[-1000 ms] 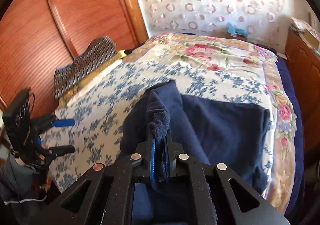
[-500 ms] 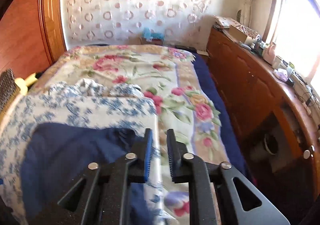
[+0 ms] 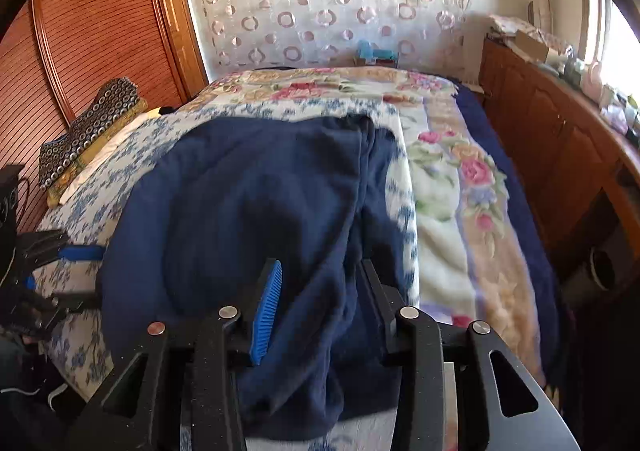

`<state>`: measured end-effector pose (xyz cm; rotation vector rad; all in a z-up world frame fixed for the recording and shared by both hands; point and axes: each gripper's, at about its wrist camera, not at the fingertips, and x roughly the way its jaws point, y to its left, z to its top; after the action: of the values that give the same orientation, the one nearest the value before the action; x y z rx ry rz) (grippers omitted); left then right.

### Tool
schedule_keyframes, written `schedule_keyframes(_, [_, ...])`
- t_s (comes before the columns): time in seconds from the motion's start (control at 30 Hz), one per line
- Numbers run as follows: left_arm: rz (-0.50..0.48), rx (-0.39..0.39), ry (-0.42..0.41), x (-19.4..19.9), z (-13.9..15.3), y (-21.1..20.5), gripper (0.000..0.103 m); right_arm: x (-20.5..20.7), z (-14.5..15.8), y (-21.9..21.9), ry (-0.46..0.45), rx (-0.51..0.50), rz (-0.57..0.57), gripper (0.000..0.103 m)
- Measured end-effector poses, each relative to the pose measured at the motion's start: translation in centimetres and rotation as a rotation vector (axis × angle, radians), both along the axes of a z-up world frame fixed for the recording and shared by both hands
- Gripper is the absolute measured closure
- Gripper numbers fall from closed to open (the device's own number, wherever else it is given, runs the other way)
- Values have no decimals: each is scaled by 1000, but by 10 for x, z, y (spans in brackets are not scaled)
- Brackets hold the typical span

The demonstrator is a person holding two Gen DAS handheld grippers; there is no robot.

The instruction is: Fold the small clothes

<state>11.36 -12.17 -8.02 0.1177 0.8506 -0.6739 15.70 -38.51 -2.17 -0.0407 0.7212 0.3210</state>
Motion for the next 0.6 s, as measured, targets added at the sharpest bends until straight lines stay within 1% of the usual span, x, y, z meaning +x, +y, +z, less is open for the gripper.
schedule_keyframes(0.07, [-1,-23,22,3,-2,-3,41,-4,-10,-7,20,8,-6,59])
schedule_keyframes(0.1, [-1,-38,37,5,-3,-3,41,-6,-8,-8,24,4,-9,59])
schedule_keyframes(0.17, [-17,-66,69,8,-7,-7,41,-12,-13,-7,33,-5,-21,58])
schedule_keyframes(0.2, [-23,-67,74,8,-8,-10,42,-15,-13,-7,32,-4,-25,58])
schedule_keyframes(0.23, [-28,-59,75,7,-9,-13,45,-14,-14,-9,30,1,-27,56])
schedule_keyframes(0.27, [-43,-64,84,5,-10,-16,62,-10,-14,-7,29,6,-30,56])
schedule_keyframes(0.3, [-50,-73,96,4,-10,-17,67,-10,-14,-6,26,9,-32,55])
schedule_keyframes(0.33, [-40,-67,91,2,-9,-18,71,-8,-15,-4,23,6,-32,55])
schedule_keyframes(0.37, [-36,-59,88,-2,-6,-18,81,-7,-15,-2,20,0,-33,55])
schedule_keyframes(0.43, [-28,-70,100,-10,1,-13,85,-14,-14,2,9,-17,-32,55])
schedule_keyframes(0.5, [-25,-90,90,-24,13,-6,85,-20,-14,5,-3,-34,-31,55])
schedule_keyframes(0.57, [-25,-76,80,-41,22,-2,85,-28,-14,3,-11,-35,-33,54])
schedule_keyframes(0.6, [-16,-51,76,-49,23,0,85,-29,-15,2,-17,-33,-35,54])
